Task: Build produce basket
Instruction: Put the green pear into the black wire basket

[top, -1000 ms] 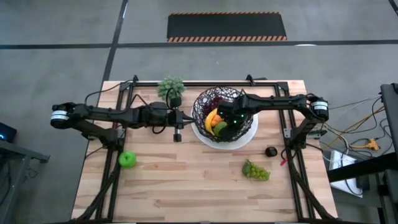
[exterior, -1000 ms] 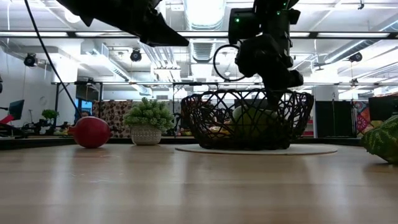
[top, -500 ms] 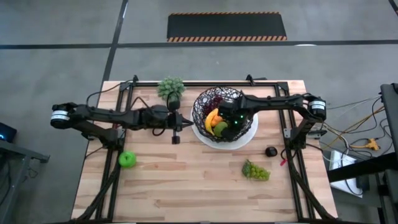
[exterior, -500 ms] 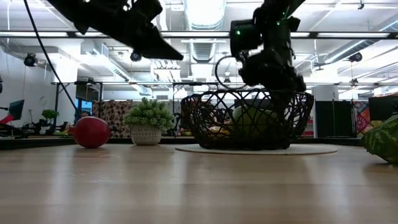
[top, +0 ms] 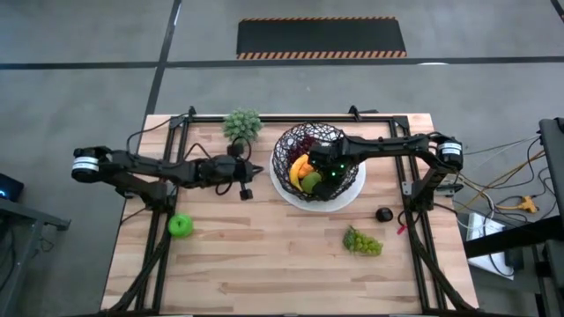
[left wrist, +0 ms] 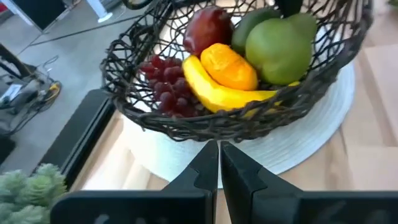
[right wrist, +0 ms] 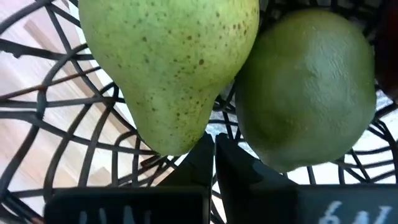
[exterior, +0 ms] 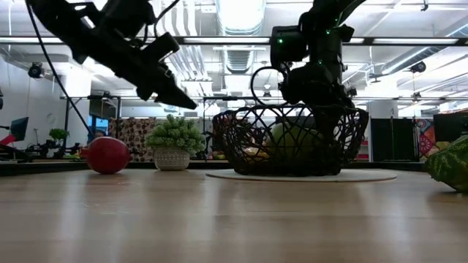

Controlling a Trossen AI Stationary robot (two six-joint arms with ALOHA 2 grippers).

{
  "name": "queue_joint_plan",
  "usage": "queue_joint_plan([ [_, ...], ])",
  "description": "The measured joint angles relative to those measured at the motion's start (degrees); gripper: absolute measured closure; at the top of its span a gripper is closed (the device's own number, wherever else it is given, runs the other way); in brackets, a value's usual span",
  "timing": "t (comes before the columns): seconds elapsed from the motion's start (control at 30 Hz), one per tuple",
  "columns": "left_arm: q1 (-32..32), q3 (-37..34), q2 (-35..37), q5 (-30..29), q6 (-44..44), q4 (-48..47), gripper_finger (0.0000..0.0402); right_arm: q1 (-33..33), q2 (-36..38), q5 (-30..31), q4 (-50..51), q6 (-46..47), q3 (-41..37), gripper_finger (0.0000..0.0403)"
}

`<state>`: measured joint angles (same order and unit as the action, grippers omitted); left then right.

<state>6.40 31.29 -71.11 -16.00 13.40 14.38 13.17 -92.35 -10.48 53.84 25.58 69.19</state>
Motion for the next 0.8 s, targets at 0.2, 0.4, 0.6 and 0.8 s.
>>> queue_joint_plan([
  [0.2,0.25,-3.32,0.00,1.48,-2.87,6.83,0.0400,0.00,0.72,-0.03,-0.64,-1.01,0.24,0.0394],
  [0.4,0.25,-3.77,-1.14,3.15,-4.12,9.02,0.0400,0.00,1.07,-0.04,-1.99,-1.55,0.73,0.0394],
  [0.6,0.25,-3.27,-7.45,4.43,-4.19,13.11,0.0400,0.00,1.07,-0.10,-3.61,-2.37,0.90,0.0394],
  [0.8,0.25,-0.99,-13.07,4.40,-4.22,18.03,0.0400,0.00,1.18,-0.48,-3.84,-2.70,0.90,0.0394],
])
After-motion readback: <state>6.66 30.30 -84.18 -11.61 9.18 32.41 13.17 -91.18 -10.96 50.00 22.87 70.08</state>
